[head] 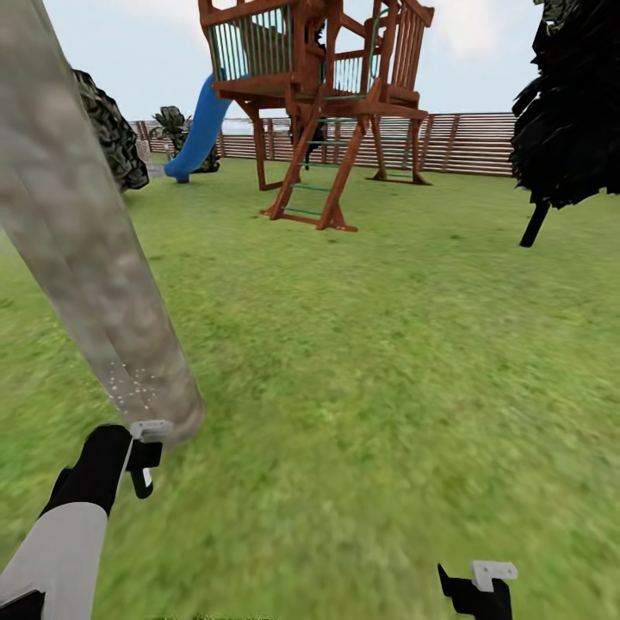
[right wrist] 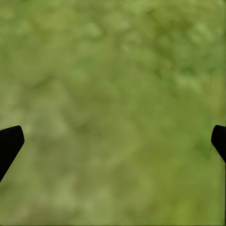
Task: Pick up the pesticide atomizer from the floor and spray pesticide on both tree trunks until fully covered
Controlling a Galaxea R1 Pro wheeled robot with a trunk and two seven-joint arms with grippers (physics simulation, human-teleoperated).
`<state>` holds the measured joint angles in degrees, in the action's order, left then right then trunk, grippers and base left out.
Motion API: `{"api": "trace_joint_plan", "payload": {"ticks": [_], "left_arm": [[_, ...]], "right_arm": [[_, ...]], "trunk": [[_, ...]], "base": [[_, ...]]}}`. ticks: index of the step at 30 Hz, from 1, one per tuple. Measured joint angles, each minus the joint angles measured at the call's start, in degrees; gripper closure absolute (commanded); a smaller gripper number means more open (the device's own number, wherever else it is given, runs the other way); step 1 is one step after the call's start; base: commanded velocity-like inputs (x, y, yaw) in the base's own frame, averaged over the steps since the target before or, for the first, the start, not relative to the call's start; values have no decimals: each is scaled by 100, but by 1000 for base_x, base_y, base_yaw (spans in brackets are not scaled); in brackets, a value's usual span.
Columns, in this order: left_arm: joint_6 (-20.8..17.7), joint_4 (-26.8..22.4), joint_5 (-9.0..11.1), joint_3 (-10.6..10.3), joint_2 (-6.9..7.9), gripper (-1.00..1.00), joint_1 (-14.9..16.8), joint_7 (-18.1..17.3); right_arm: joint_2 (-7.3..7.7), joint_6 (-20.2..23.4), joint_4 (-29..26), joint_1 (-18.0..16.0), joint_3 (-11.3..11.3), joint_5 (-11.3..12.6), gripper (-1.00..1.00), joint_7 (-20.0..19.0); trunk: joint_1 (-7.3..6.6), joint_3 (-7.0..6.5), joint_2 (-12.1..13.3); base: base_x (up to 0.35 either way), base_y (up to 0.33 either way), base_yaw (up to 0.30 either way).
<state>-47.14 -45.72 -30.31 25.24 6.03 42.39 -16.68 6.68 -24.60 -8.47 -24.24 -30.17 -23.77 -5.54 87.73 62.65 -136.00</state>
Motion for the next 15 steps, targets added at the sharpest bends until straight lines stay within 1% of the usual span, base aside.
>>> {"api": "trace_joint_plan", "payload": {"ticks": [5, 6, 15], "left_arm": [[0, 0, -1, 0, 2, 100, 0, 0], [0, 2, 0, -4, 0, 100, 0, 3], [1, 19, 8, 0, -2, 100, 1, 9]], "right_arm": [[0, 0, 0, 0, 0, -1, -100, 0], [0, 0, 0, 0, 0, -2, -100, 0], [-7, 0, -1, 1, 0, 1, -100, -1]], "trunk": [[-1, 0, 0], [-1, 0, 0], [-1, 0, 0]], "base": [[34, -277, 275], [134, -270, 137], [146, -265, 33]]}}
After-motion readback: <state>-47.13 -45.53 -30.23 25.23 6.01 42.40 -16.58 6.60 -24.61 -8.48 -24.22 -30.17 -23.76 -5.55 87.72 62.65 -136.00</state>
